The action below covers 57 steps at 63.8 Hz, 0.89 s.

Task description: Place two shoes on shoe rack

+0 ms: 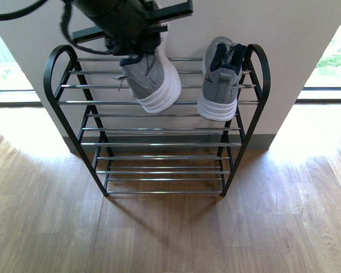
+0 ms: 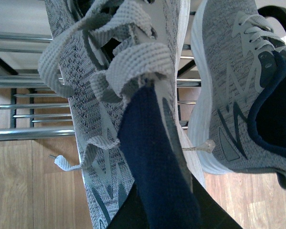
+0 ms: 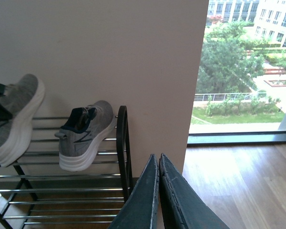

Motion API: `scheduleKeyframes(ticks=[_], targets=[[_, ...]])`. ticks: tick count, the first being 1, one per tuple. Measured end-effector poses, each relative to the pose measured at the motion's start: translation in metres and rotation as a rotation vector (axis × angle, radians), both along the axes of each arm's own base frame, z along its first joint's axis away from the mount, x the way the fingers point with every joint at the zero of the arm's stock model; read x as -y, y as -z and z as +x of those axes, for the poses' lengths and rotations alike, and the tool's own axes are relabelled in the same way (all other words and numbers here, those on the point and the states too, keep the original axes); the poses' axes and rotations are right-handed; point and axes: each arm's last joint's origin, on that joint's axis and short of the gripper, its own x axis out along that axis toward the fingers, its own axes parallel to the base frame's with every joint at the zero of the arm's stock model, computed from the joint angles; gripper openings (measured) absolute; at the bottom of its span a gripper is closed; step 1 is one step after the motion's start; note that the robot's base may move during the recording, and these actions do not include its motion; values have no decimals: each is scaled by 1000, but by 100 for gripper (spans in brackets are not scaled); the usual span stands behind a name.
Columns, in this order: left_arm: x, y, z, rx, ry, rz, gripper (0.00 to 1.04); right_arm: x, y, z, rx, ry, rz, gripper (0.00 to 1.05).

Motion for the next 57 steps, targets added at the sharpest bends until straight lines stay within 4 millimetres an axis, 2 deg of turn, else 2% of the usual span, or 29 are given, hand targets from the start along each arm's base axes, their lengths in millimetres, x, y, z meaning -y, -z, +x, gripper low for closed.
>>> scheduleKeyframes(ticks=[5, 17, 33, 35, 40, 47, 51, 57], targets=[[17, 5, 20, -28, 59, 27, 3, 0, 0, 0, 0, 0, 0, 1], [46, 22, 48, -83, 145, 100, 3, 0, 0, 0, 0, 0, 0, 1], [58, 37, 77, -111, 170, 178, 3, 0, 0, 0, 0, 0, 0, 1], [59, 38, 78, -111, 176, 184, 7, 0, 0, 0, 0, 0, 0, 1], [62, 39, 80, -111, 185, 191, 24, 0, 0, 0, 0, 0, 0, 1], [67, 30, 81, -66, 183, 187, 44, 0, 0, 0, 0, 0, 0, 1], [72, 19, 82, 11, 164, 166, 55, 0, 0, 0, 0, 0, 0, 1], [74, -8, 75, 109, 105, 162, 71, 0, 0, 0, 0, 0, 0, 1]])
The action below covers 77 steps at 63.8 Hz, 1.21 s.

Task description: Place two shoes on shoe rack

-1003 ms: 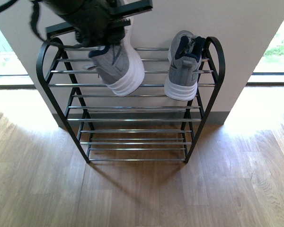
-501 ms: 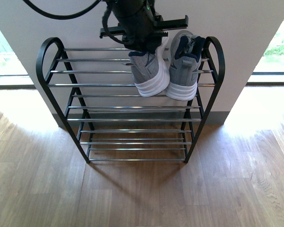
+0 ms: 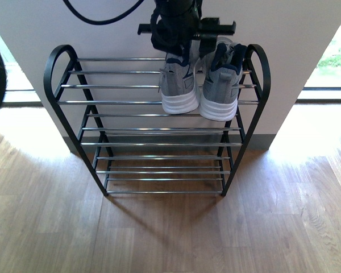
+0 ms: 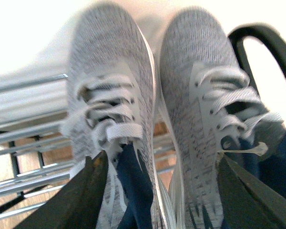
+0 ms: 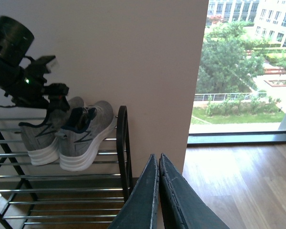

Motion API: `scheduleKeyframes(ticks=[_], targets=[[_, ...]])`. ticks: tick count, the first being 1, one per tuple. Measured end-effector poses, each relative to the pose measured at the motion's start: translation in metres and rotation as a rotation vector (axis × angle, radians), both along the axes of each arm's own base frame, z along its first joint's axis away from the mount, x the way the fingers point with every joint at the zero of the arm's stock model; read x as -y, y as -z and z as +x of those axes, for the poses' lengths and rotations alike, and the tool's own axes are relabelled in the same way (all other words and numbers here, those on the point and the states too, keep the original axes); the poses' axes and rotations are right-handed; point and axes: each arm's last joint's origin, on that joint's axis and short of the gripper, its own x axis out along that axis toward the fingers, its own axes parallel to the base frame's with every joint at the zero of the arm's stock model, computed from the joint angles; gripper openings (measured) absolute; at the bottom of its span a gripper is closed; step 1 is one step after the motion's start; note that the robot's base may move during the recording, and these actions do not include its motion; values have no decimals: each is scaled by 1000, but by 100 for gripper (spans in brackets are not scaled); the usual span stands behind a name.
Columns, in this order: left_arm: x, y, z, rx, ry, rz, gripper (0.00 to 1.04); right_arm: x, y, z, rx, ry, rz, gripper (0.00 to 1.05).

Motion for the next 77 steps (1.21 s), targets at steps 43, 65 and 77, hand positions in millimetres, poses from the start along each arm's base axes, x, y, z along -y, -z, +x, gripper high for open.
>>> scheduleKeyframes(ticks=[43, 65, 77], targets=[[-148, -121, -235, 449, -709, 83, 95, 0, 0, 0, 0, 0, 0, 1], [-197, -92, -289, 732, -356, -83, 57, 0, 0, 0, 0, 2, -1, 30], [-222, -70, -315, 745, -345, -23, 26, 0, 0, 0, 0, 2, -2, 60]])
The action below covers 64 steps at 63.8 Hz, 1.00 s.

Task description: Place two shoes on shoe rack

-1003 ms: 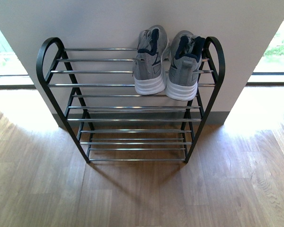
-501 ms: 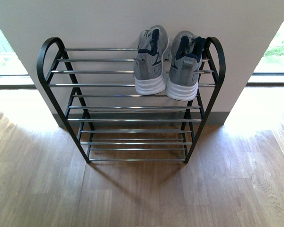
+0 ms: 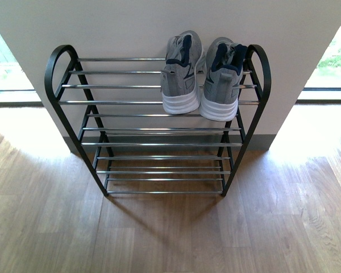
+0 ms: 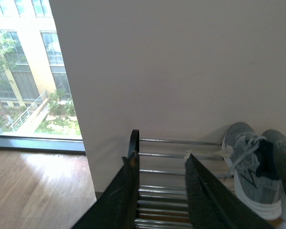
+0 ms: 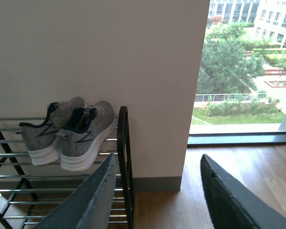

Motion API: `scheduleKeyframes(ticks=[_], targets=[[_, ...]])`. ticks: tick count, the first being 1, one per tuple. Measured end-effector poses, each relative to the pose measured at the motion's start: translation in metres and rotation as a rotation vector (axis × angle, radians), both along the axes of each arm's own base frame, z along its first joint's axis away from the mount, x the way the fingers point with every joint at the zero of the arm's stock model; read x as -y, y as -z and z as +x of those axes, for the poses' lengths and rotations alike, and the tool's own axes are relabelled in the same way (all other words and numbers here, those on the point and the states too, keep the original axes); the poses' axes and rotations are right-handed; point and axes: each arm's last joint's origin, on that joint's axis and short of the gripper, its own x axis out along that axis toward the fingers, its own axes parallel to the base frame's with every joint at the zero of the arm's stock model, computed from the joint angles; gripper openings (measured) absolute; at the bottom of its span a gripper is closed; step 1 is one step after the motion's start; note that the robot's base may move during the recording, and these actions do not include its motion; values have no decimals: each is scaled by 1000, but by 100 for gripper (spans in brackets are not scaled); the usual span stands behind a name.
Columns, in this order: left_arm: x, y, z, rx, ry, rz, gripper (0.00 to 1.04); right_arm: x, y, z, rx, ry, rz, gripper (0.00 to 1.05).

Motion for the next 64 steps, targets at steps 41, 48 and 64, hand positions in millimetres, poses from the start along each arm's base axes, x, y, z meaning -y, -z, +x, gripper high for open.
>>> scheduleKeyframes(ticks=[41, 48, 64], targets=[[-41, 39, -59, -1, 15, 16, 1, 0, 0, 0, 0, 0, 0, 96], [-44, 41, -64, 0, -4, 15, 1, 0, 0, 0, -1, 0, 0, 96], [-44, 51, -75, 10, 1, 16, 1, 0, 0, 0, 0, 1, 0, 96]])
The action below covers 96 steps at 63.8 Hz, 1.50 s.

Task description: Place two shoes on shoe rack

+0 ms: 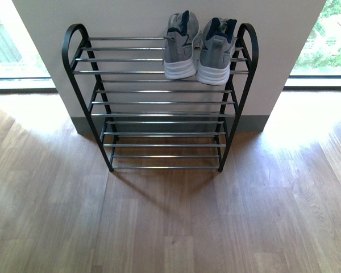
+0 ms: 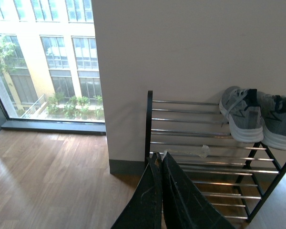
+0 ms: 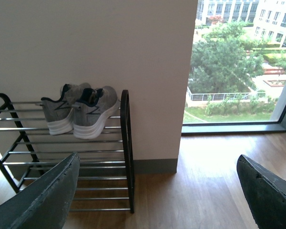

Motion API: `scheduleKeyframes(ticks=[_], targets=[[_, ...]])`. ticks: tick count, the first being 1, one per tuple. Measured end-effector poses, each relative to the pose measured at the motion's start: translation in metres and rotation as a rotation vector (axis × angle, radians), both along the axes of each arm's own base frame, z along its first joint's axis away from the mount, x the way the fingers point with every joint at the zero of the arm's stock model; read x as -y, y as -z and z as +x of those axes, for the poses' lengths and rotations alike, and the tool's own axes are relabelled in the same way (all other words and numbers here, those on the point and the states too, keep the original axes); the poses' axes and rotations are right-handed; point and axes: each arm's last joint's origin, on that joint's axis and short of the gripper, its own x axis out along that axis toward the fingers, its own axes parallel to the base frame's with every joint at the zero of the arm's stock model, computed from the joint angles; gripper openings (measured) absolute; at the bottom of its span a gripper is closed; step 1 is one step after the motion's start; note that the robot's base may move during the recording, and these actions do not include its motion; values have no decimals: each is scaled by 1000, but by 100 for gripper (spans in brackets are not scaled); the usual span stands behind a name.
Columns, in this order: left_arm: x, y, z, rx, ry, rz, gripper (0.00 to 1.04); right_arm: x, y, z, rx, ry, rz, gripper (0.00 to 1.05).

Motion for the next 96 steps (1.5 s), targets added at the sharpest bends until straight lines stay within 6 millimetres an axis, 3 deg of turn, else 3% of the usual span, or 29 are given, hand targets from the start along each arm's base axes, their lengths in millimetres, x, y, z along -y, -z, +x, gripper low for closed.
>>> scheduleKeyframes(ticks=[67, 96], targets=[[0, 2, -33, -5, -3, 1, 1, 0, 0, 0, 0, -2, 0, 96], [0, 2, -33, -6, -1, 1, 1, 0, 0, 0, 0, 1, 0, 96]])
